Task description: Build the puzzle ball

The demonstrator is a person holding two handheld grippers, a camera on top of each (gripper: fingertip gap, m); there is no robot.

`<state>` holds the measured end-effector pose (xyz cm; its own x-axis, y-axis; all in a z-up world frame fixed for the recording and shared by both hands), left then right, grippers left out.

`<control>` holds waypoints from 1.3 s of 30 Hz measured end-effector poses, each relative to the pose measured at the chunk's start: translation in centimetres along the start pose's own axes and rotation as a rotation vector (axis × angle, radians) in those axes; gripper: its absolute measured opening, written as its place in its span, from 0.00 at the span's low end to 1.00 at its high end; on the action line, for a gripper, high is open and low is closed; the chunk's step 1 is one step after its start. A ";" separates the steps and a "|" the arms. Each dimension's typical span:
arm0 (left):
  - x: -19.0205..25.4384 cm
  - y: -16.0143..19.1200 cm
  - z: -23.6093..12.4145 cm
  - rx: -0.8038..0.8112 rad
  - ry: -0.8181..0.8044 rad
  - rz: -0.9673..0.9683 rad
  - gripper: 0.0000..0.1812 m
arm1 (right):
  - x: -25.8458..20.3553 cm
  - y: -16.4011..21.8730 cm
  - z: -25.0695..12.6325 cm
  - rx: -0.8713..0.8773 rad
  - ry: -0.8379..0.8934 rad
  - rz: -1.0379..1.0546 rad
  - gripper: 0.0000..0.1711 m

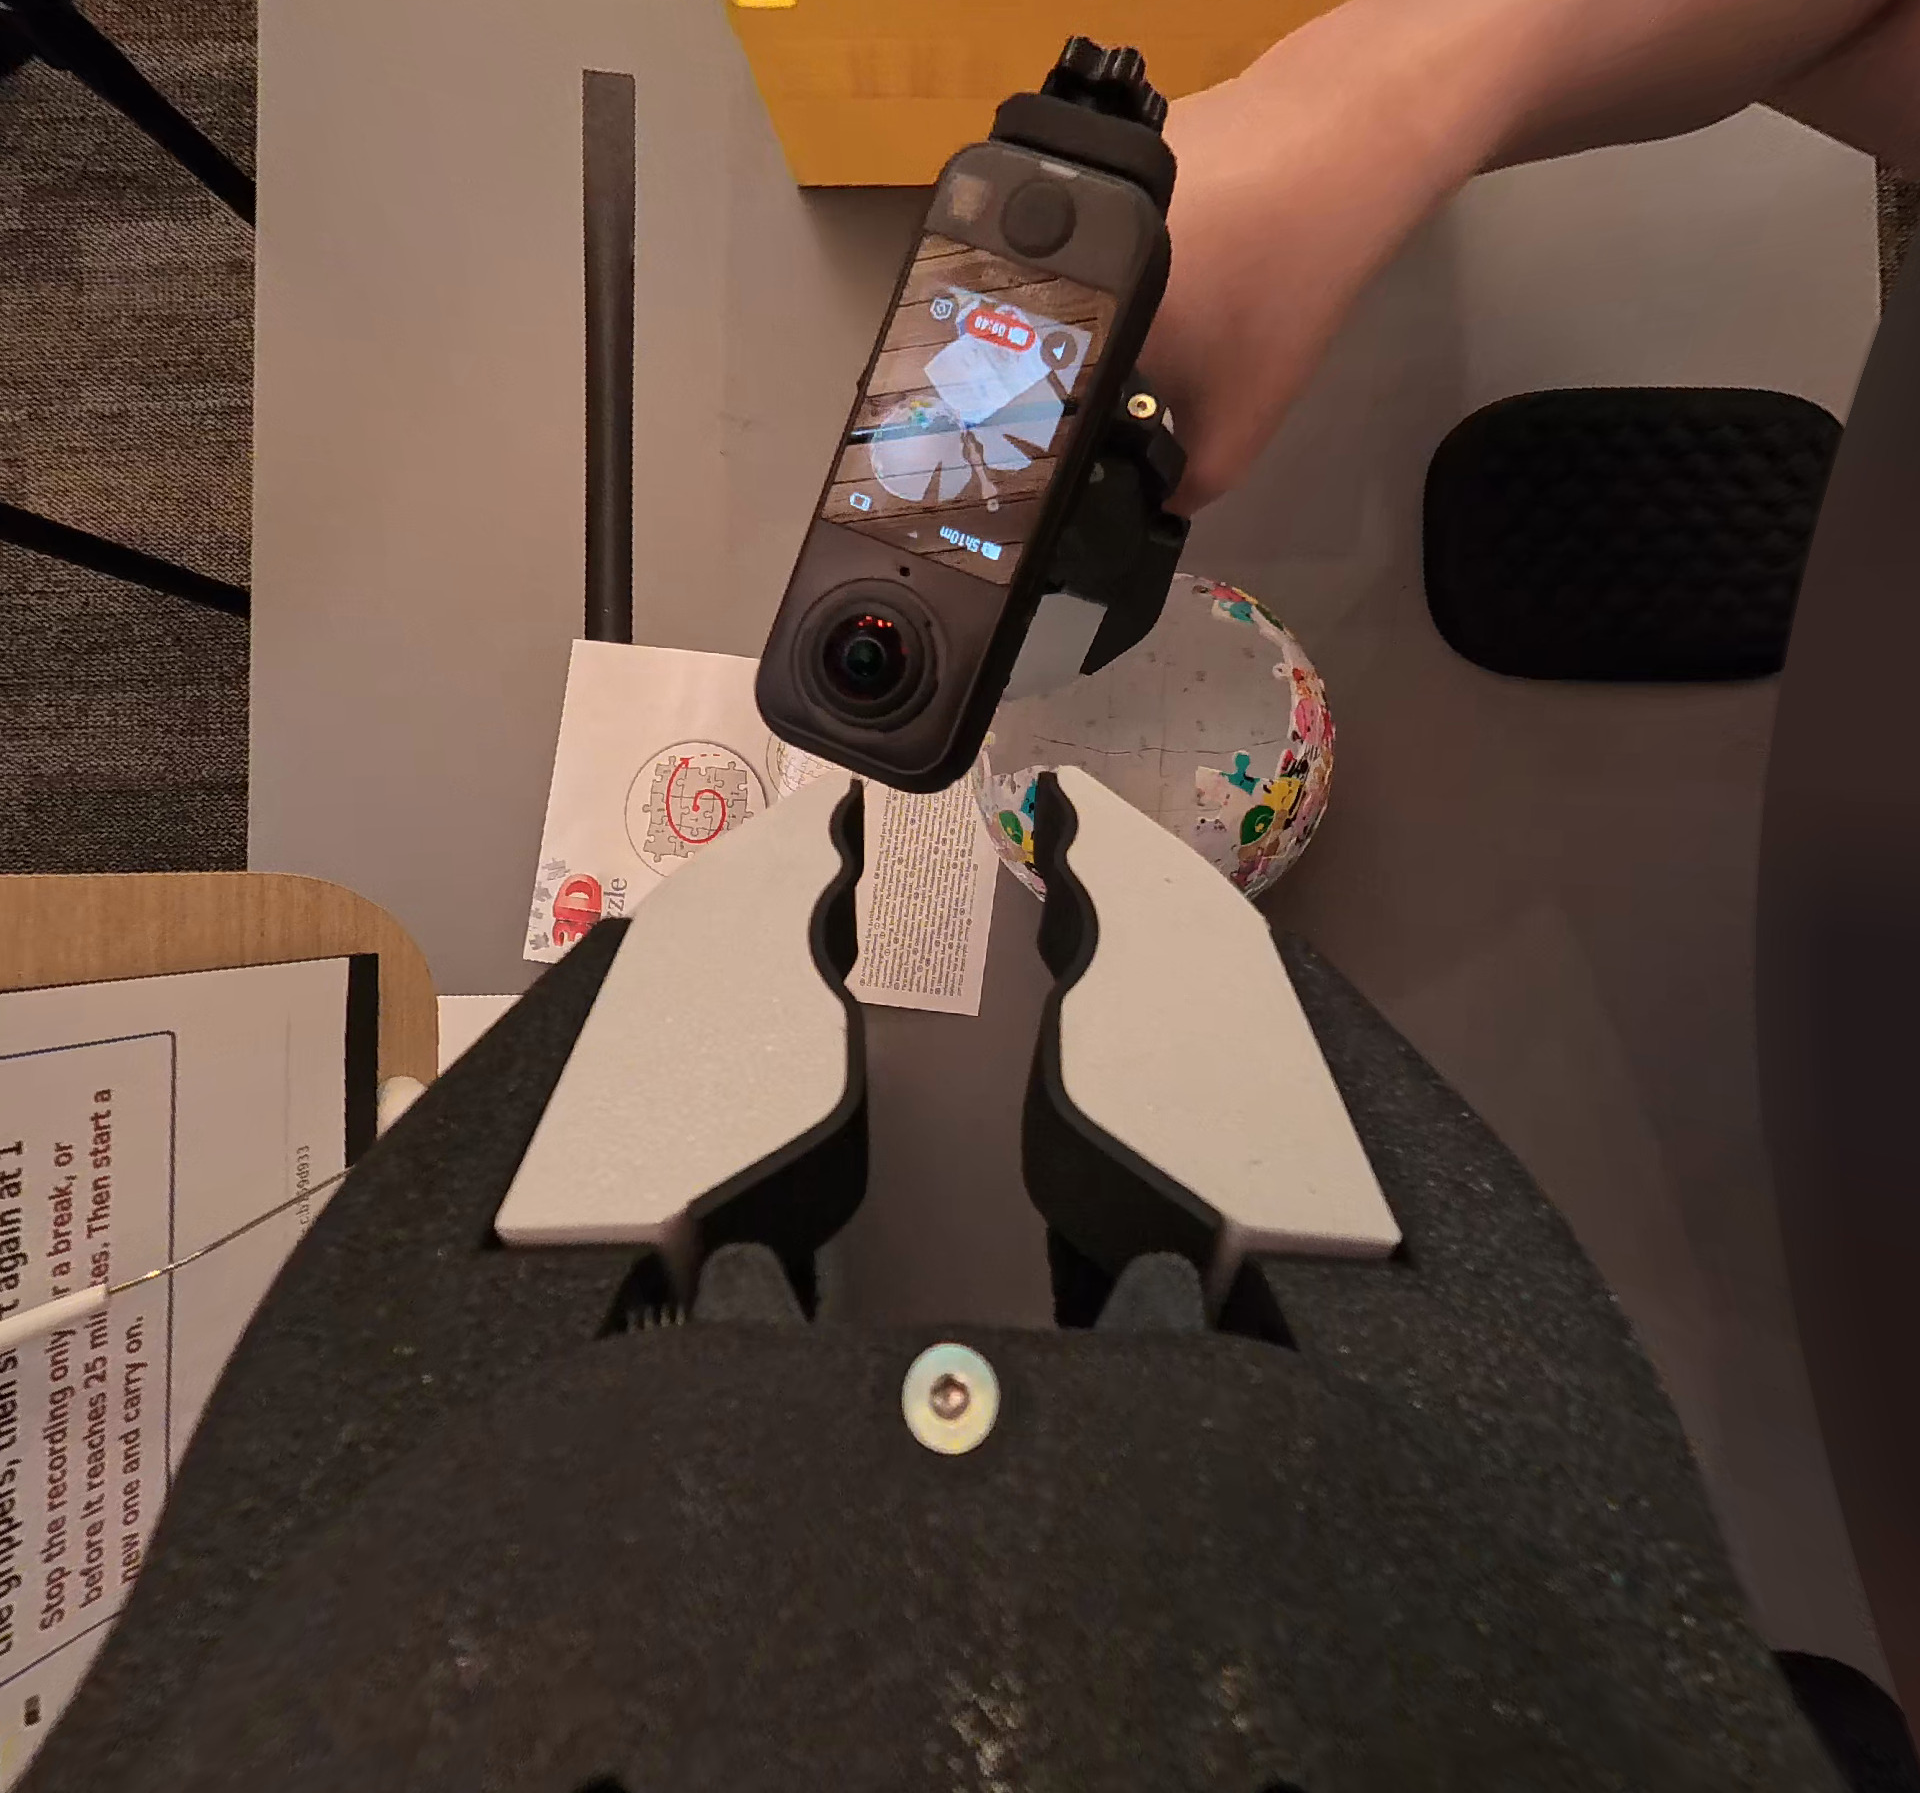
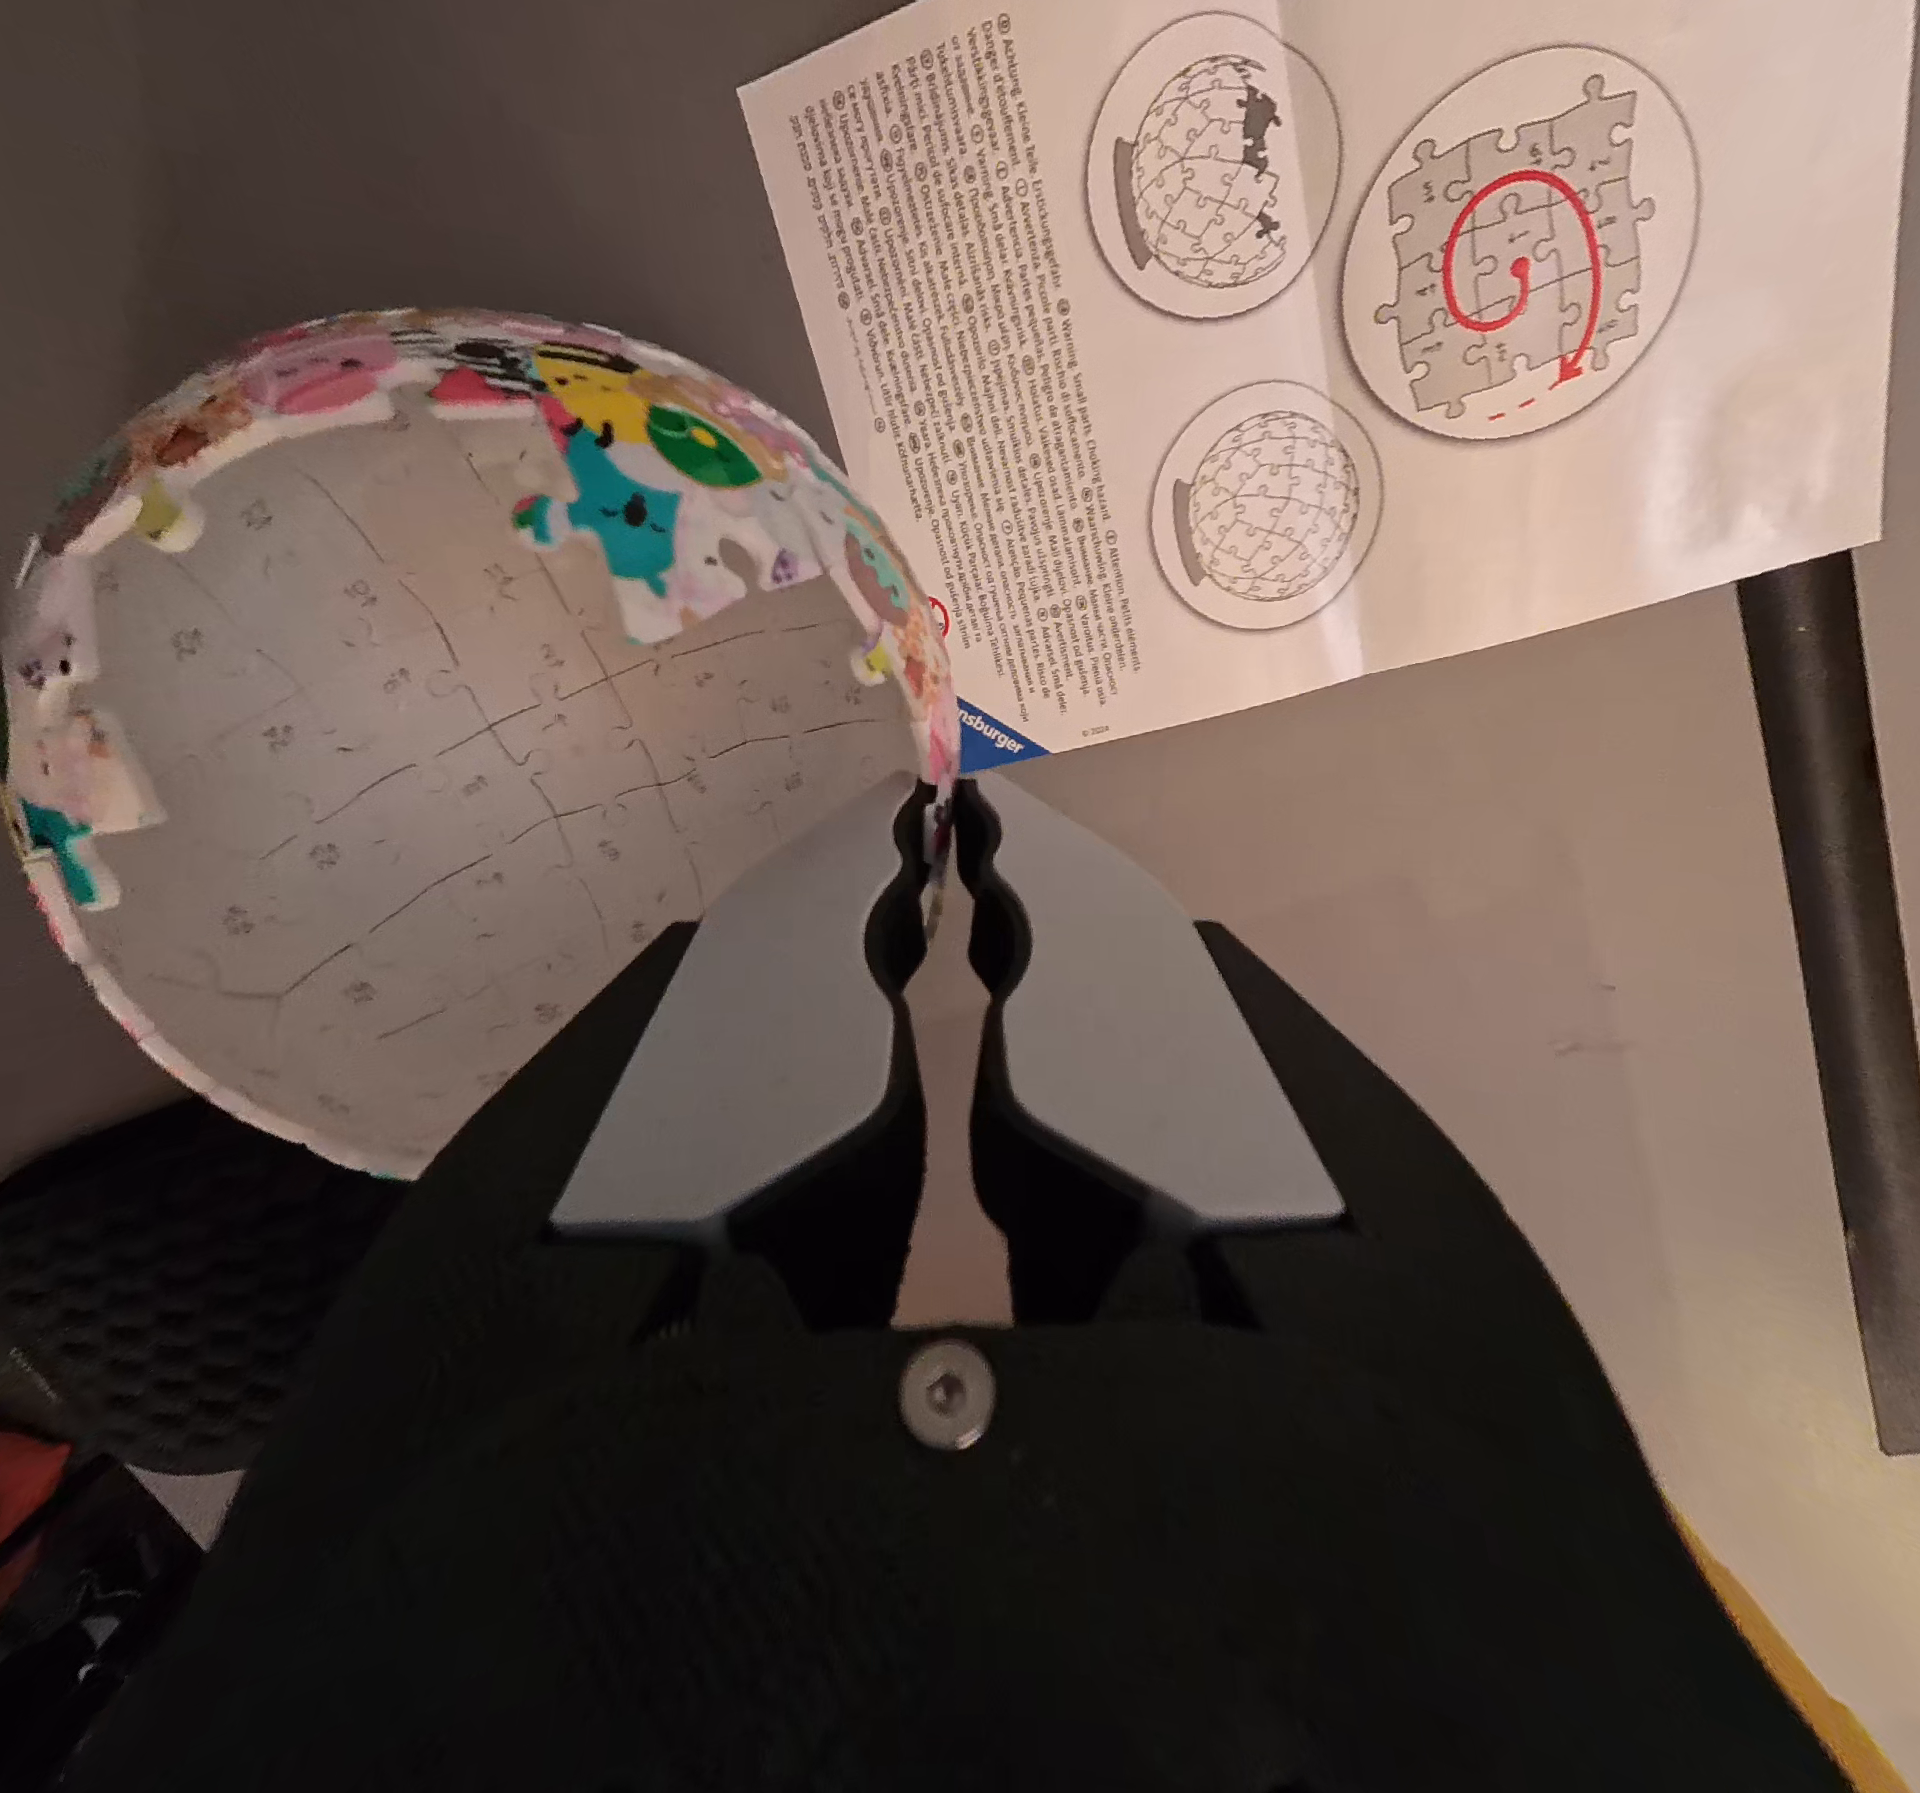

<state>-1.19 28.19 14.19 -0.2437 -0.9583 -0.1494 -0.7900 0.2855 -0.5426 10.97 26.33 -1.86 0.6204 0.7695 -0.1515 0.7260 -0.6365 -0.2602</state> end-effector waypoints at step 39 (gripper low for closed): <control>-0.2 0.2 -0.1 -0.016 -0.007 0.003 0.17 | 0.0 -0.8 -0.6 0.020 0.001 -0.122 0.06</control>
Point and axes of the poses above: each gripper's, where its closed fingertips meet, z out along the fingers, y out of its underside, x = y × z across the jaws, the point moved 9 cm from there along -z, back along the fingers, and after that the axes turned 14 degrees about z, right-handed, at the moved point
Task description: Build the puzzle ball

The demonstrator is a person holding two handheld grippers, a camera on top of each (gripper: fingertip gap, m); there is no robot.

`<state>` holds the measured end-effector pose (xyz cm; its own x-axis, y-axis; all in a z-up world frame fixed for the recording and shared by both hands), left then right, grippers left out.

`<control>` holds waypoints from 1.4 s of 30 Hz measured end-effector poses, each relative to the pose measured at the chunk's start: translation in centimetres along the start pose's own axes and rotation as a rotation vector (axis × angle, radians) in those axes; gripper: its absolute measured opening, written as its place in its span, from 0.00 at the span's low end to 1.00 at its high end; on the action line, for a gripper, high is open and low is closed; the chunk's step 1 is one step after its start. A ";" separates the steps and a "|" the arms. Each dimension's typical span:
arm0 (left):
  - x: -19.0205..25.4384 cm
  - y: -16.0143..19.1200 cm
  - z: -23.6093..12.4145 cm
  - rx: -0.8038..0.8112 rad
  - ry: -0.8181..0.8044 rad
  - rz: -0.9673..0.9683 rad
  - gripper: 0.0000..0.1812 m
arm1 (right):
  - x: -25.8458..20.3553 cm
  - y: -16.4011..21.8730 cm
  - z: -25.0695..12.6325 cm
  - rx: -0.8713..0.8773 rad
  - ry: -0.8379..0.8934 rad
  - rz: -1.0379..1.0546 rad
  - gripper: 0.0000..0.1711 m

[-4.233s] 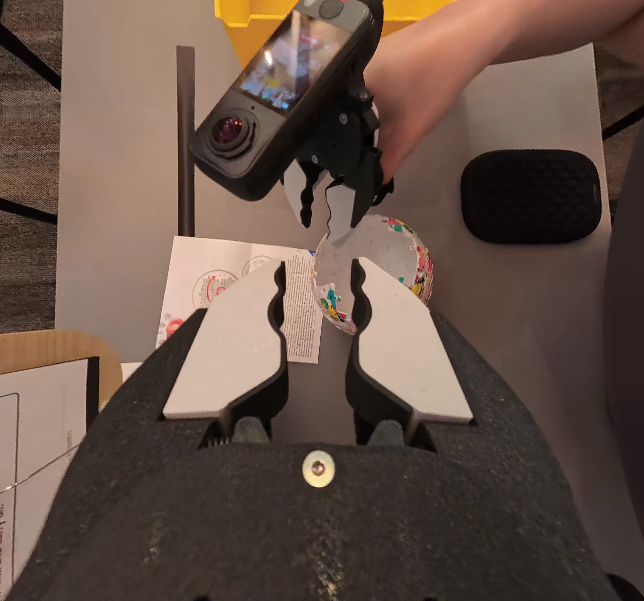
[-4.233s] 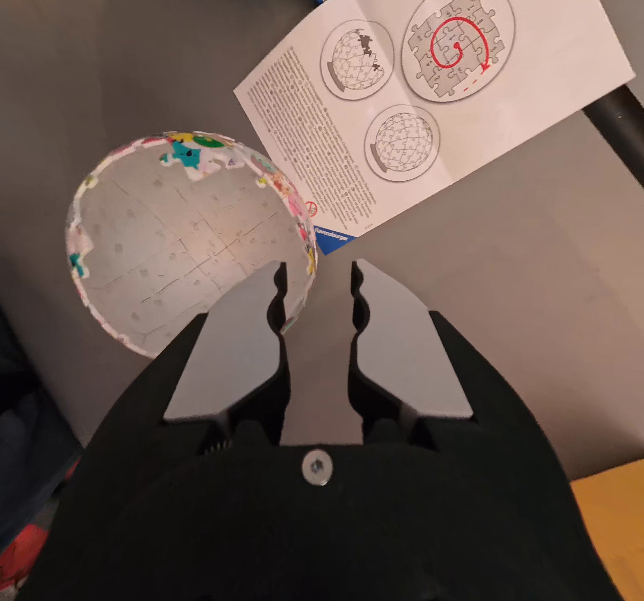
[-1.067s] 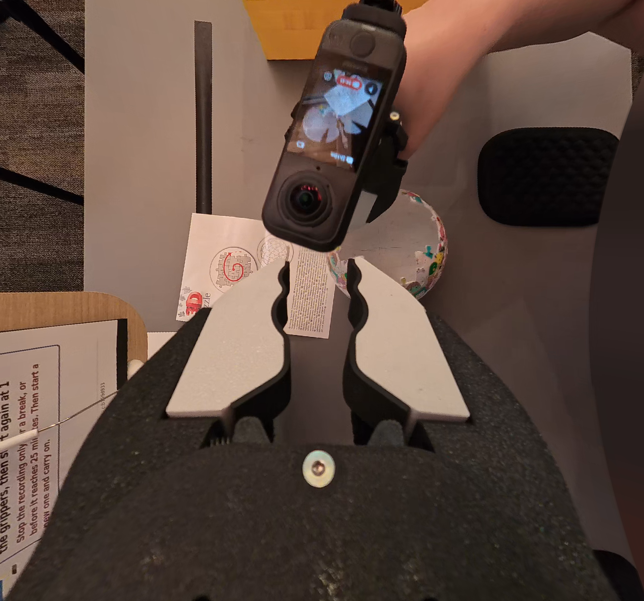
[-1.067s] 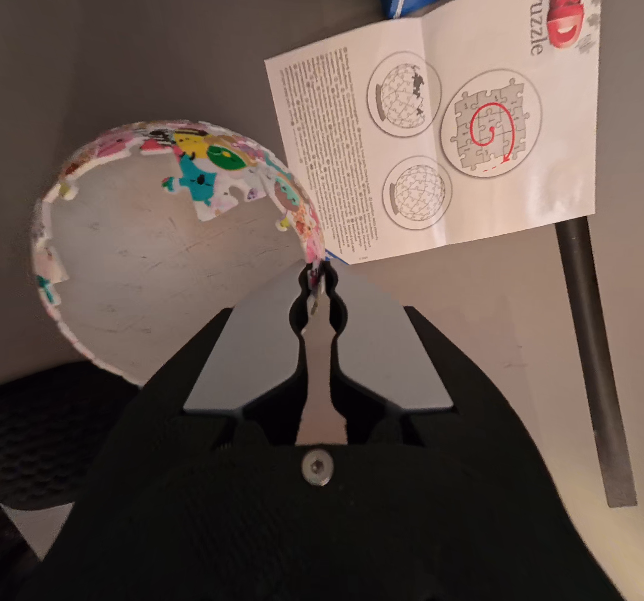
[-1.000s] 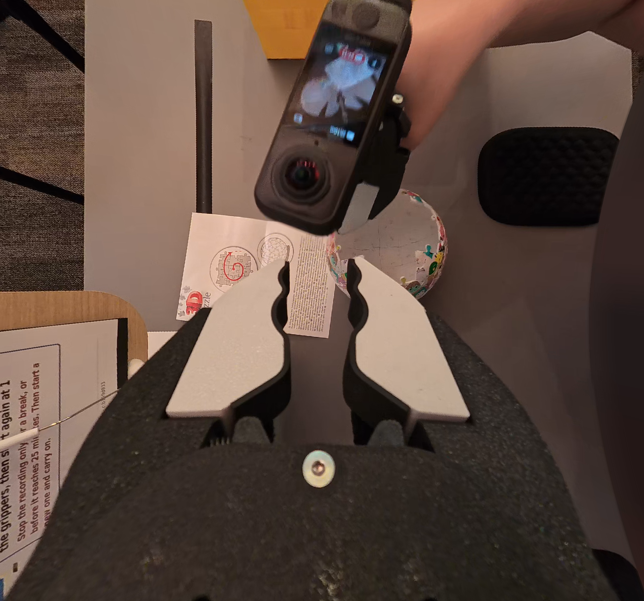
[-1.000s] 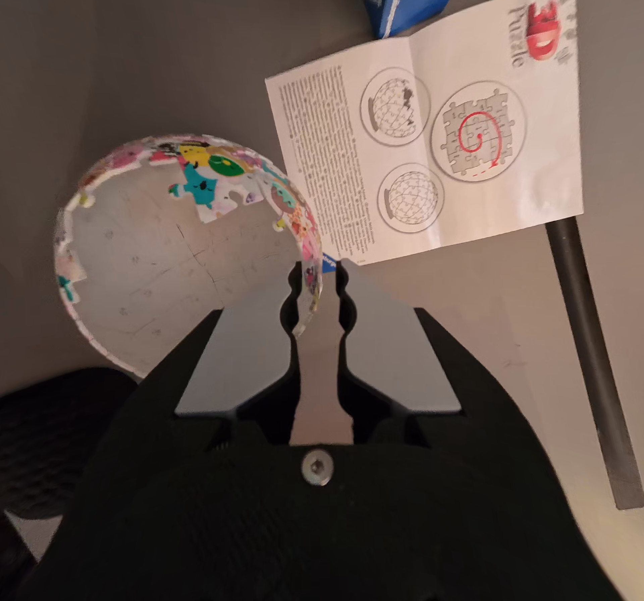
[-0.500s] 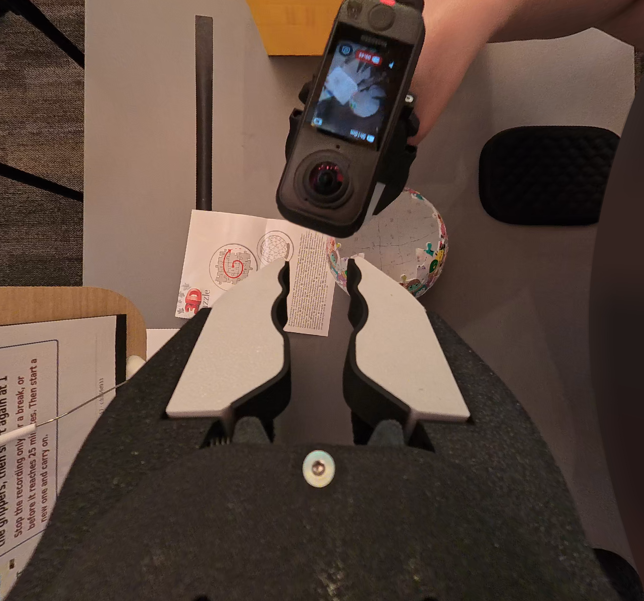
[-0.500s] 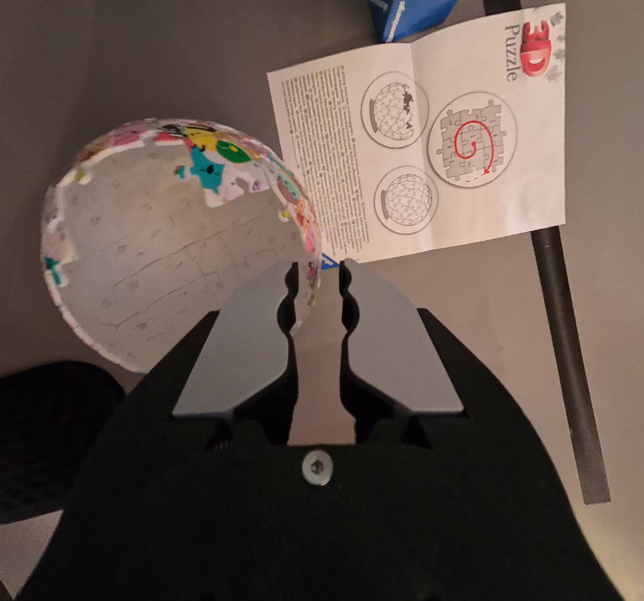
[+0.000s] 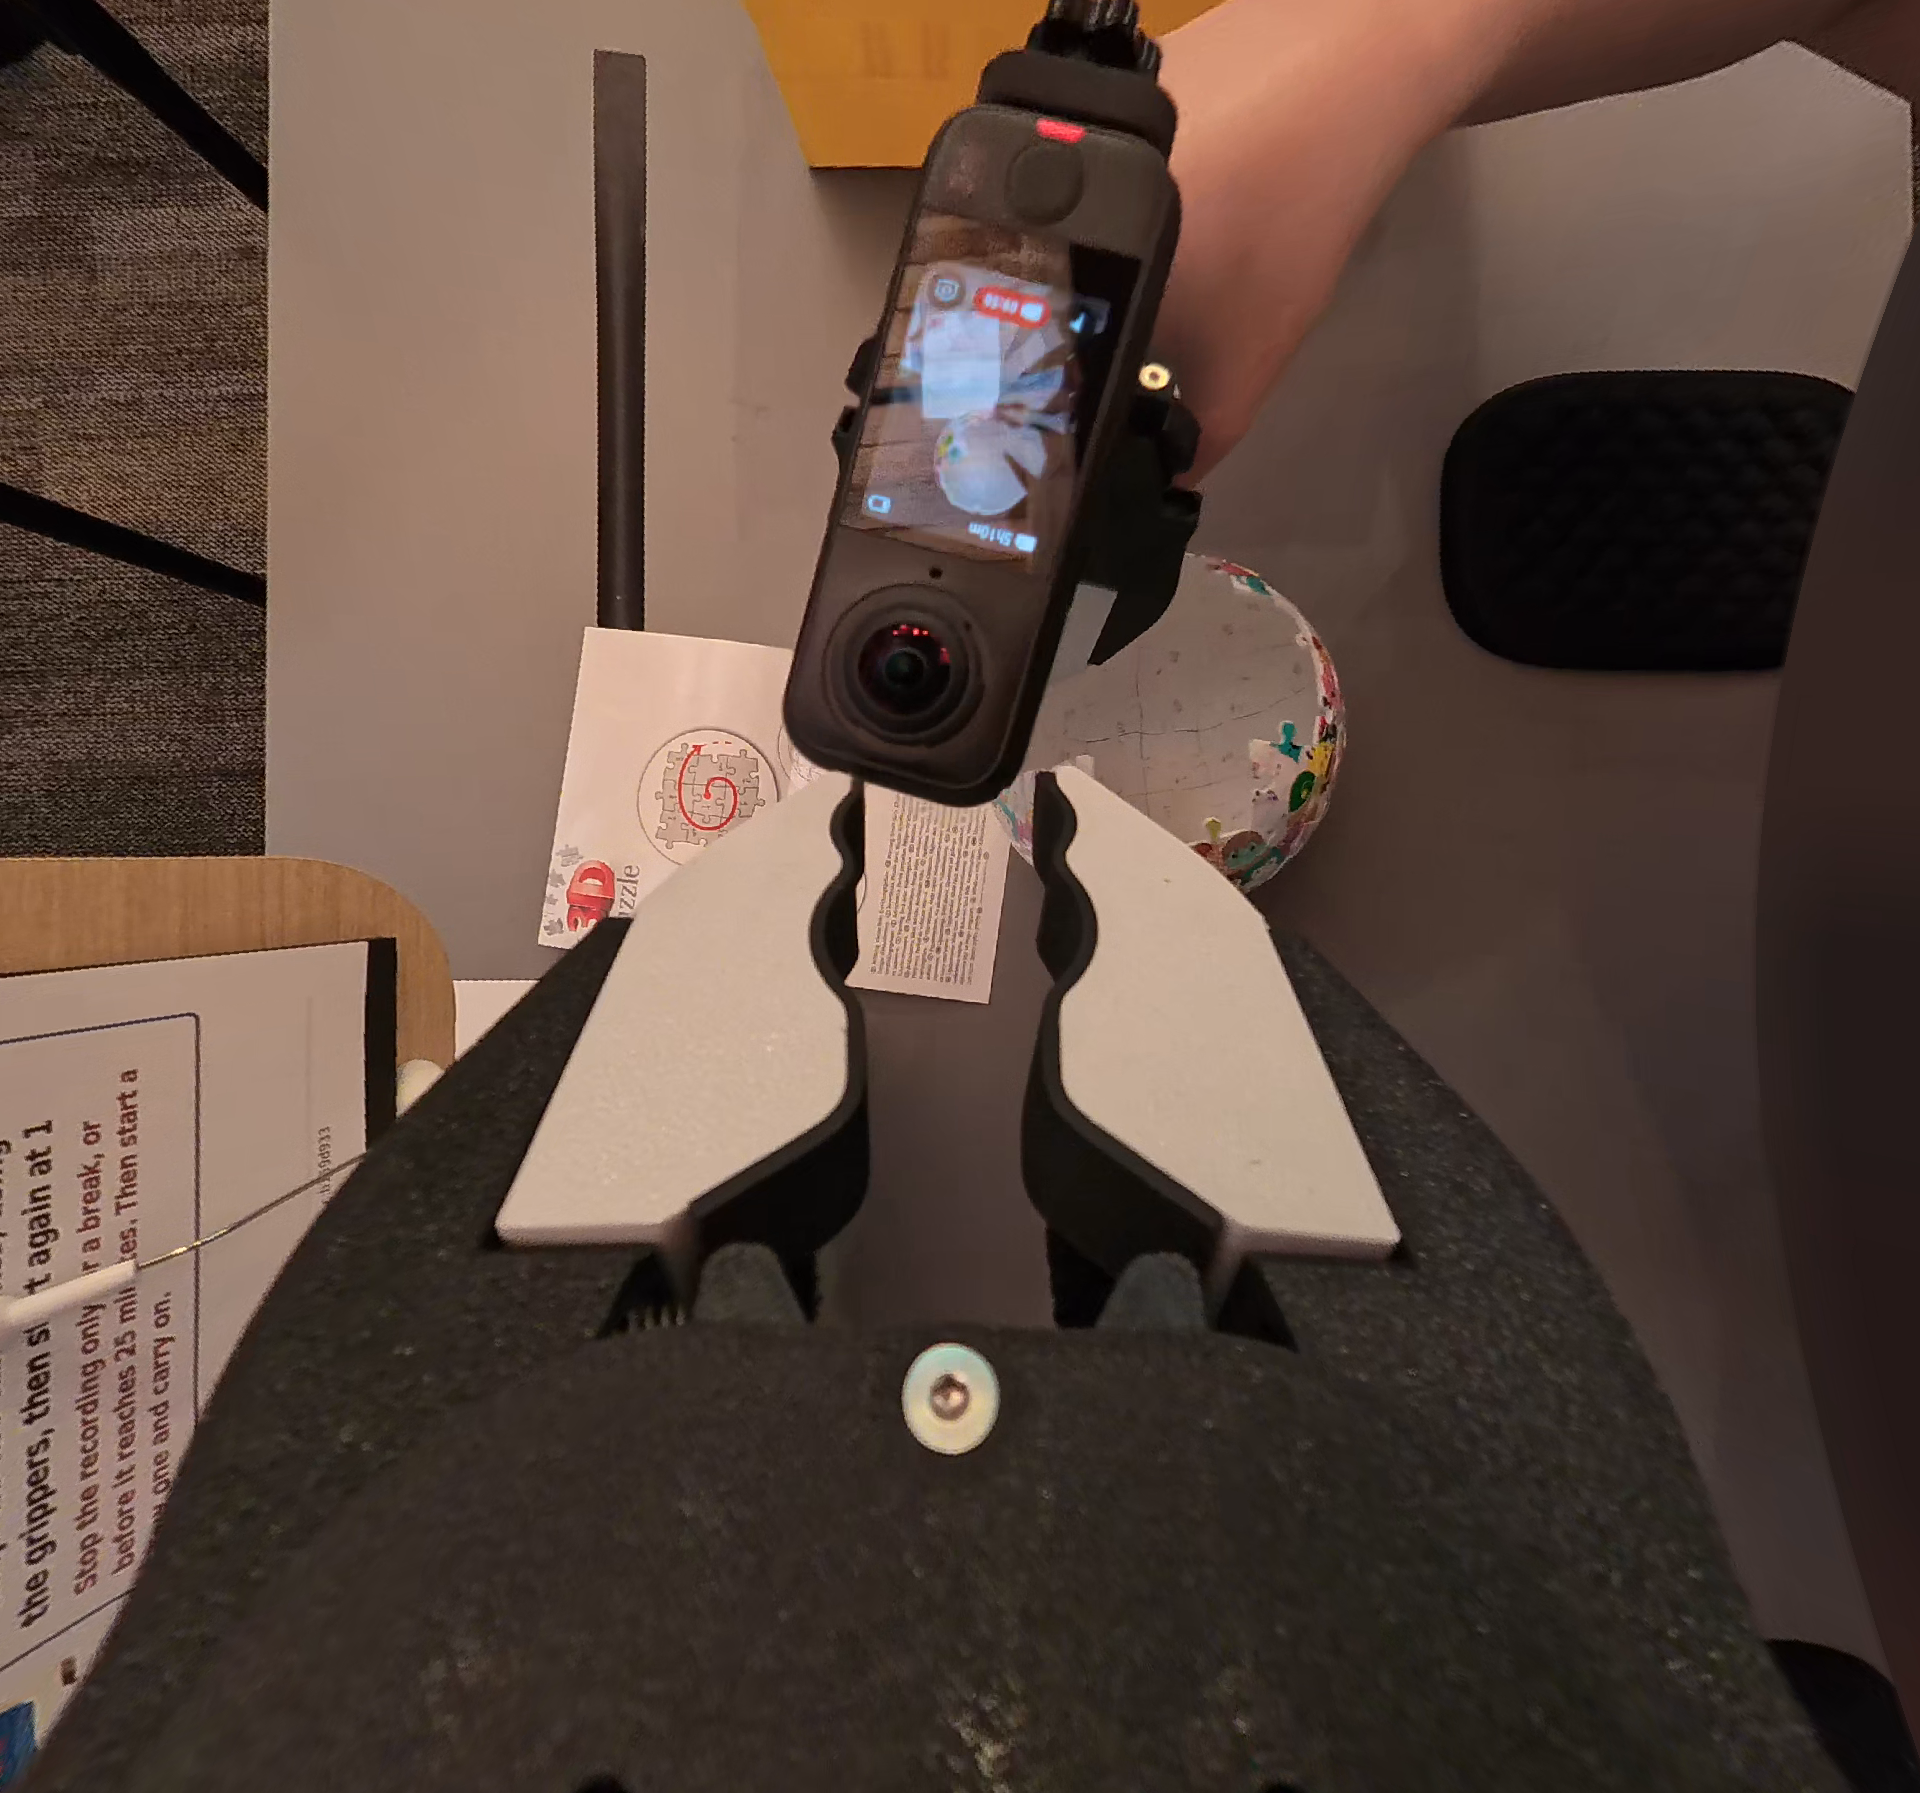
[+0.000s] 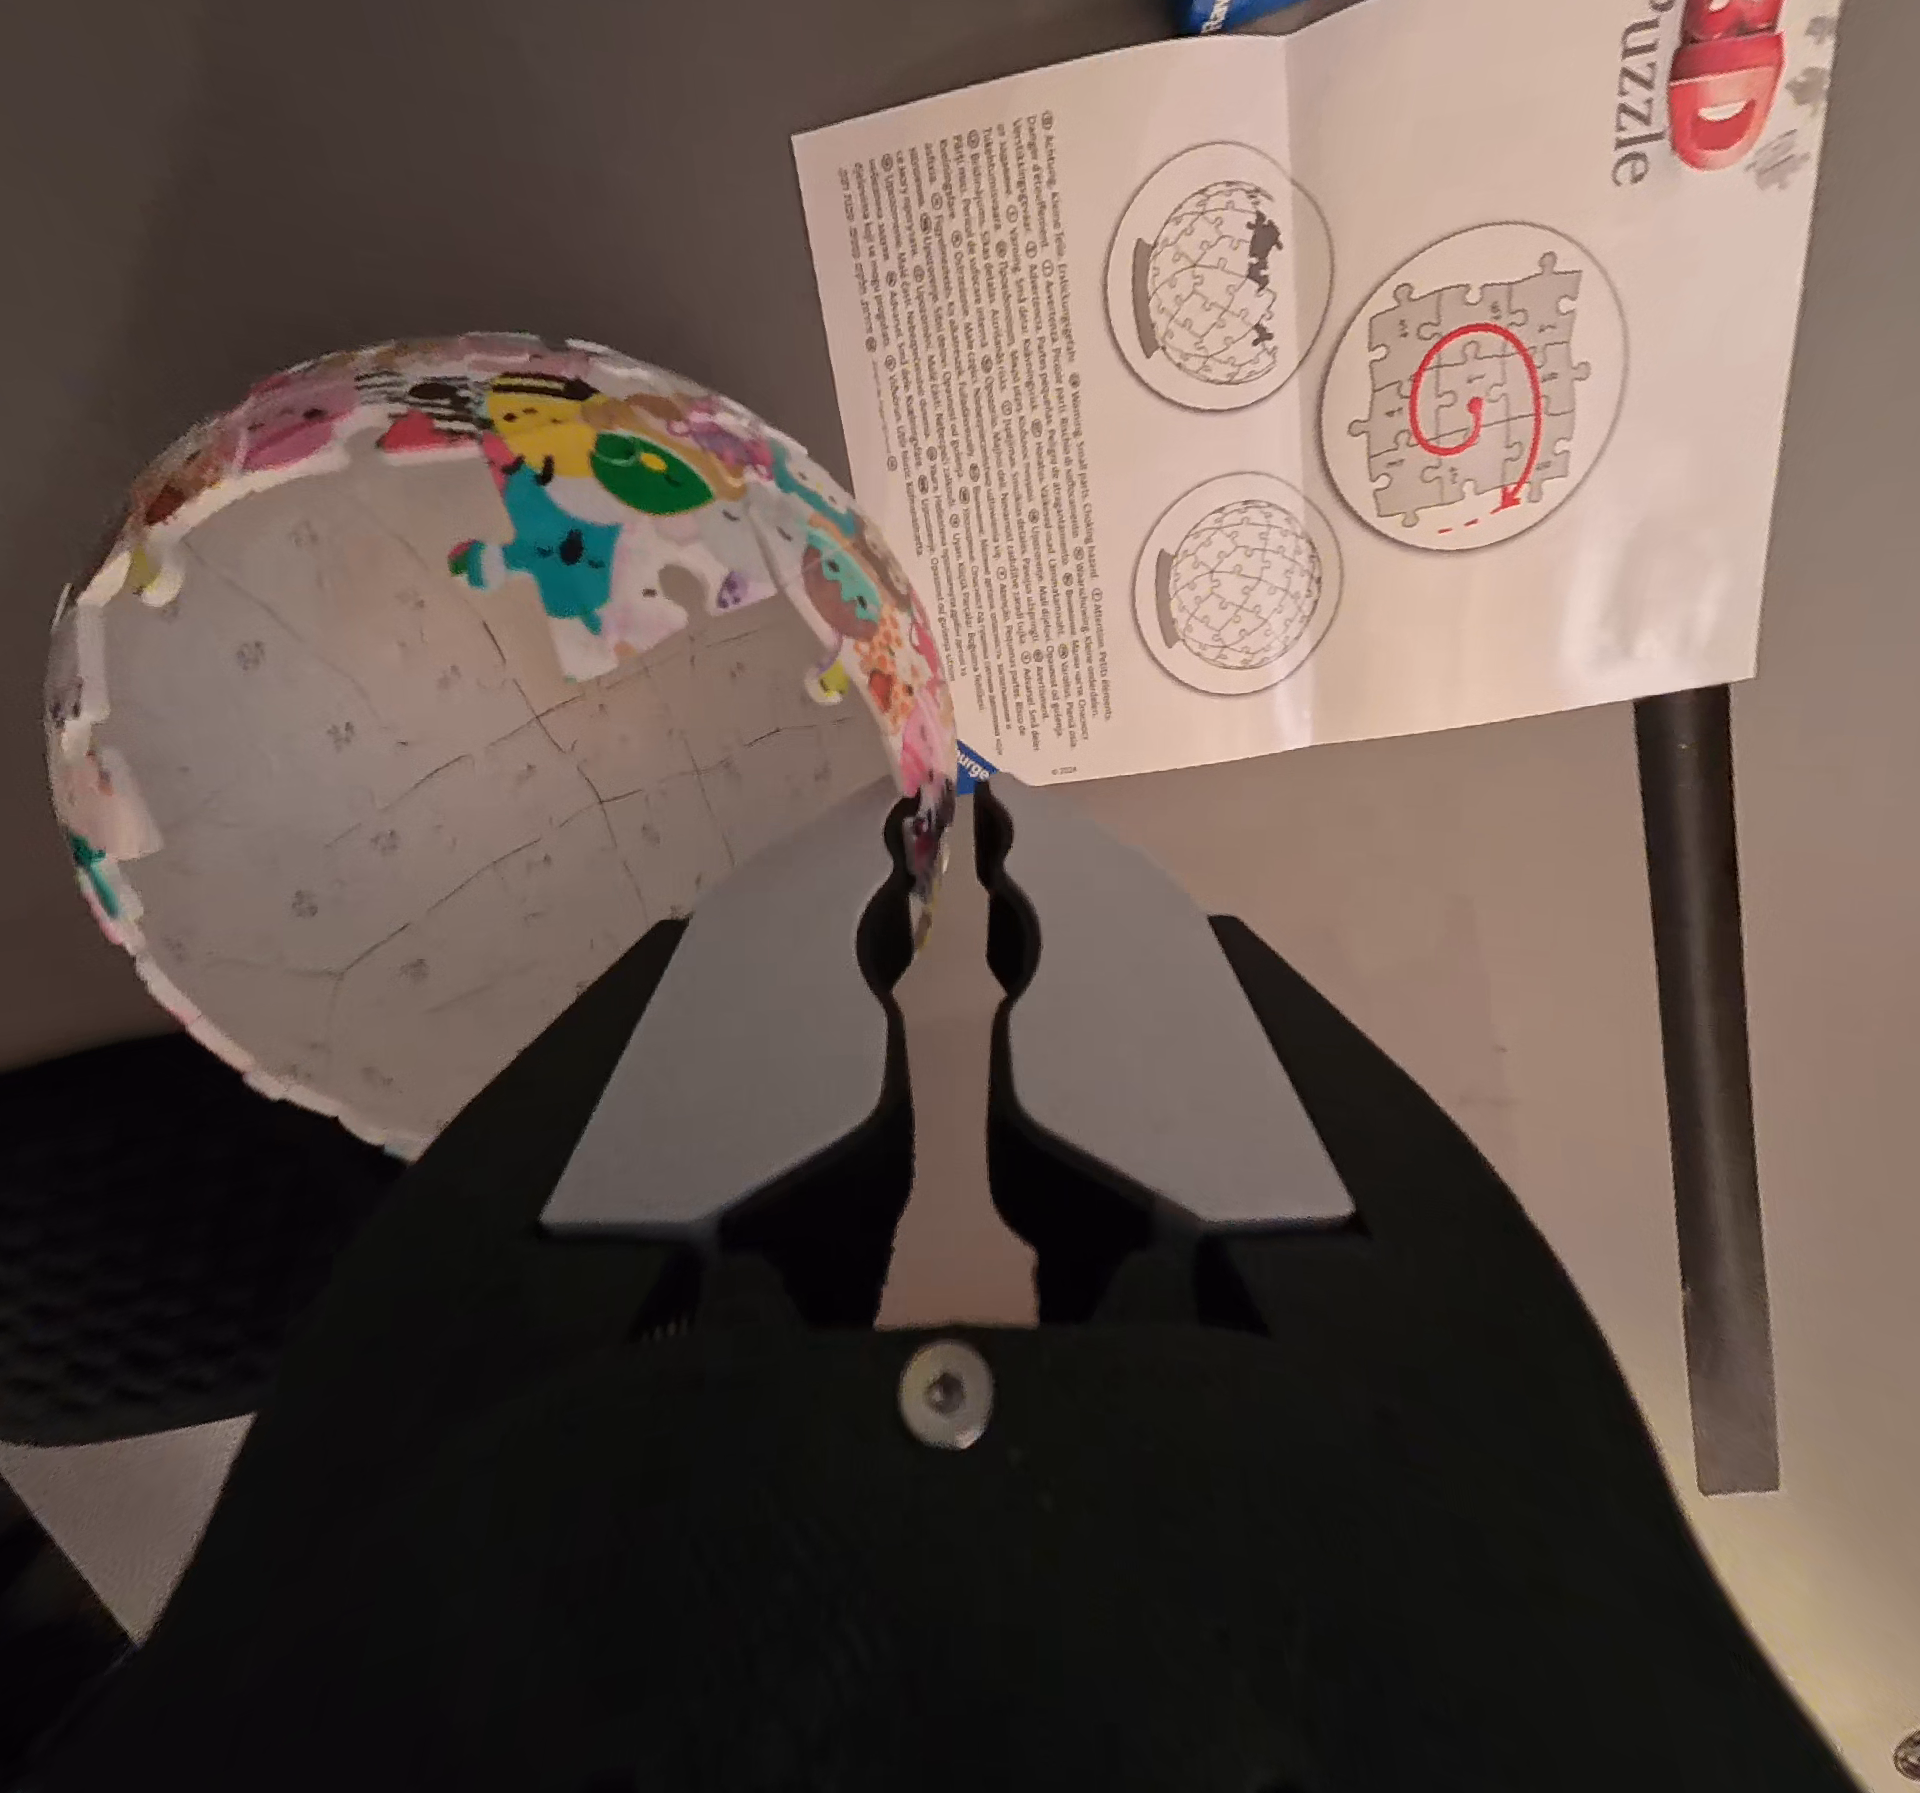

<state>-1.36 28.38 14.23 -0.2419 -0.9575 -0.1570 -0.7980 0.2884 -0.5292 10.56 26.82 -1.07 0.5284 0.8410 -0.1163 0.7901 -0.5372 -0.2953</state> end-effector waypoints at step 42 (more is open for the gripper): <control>0.1 -0.7 -2.3 0.078 -0.055 0.009 0.16 | 0.1 0.9 -0.7 -0.042 0.023 0.161 0.14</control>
<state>-2.04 28.10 16.49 -0.2163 -0.9544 -0.2060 -0.7499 0.2975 -0.5909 11.57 26.33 -0.66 0.6560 0.7421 -0.1375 0.7063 -0.6678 -0.2347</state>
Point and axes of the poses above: each gripper's, where its closed fingertips meet, z out along the fingers, y out of its underside, x = y × z across the jaws, the point moved 9 cm from there along -z, back along the fingers, and after that the axes turned 14 degrees about z, right-handed, at the moved point
